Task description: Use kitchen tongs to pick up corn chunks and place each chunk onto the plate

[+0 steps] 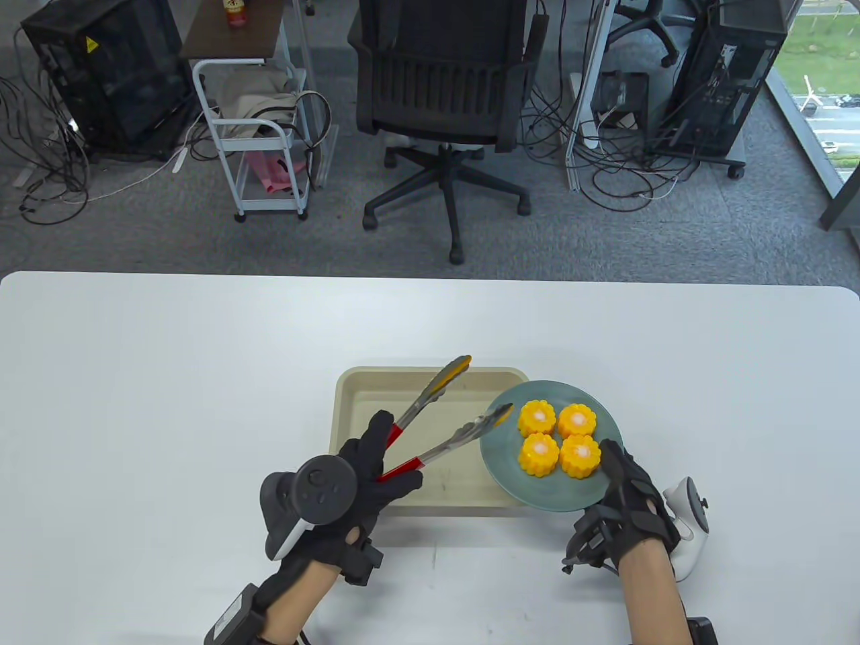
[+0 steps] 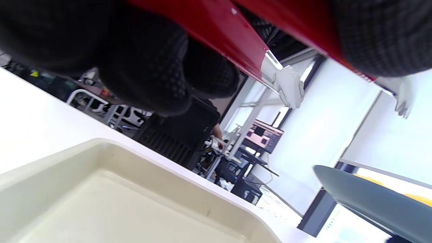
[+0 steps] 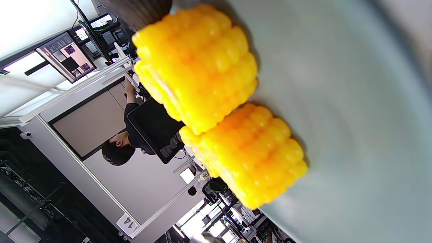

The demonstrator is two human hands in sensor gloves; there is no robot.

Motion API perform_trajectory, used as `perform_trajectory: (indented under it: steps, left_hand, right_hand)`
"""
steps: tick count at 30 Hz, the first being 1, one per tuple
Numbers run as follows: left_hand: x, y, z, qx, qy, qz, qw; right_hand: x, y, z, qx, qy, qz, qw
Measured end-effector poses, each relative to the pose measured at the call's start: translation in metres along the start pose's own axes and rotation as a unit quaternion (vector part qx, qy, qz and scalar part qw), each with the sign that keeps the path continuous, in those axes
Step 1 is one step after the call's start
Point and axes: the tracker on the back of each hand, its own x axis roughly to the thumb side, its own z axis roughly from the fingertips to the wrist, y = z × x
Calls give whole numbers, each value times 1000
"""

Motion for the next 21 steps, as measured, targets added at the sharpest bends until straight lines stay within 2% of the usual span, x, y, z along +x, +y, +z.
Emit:
perform_trajectory:
  steps: [5,10,14,21]
  left_hand:
    - [-21,0,-6,-25,56,-6,998]
    - [-37,-9,-10,-88,127,-53,987]
    - [-41,-20,-12,-112,154,-90,978]
    - [-37,-39,-14,-141,166,-154,964]
  right_hand:
    - [1,-1,0,-1,-2,1,1000]
    - [1,-1,1,-2,-1,1,1000]
    - [1,-1,1,-2,-1,0,1000]
    - [1,-2,1,-3,0,3,1000]
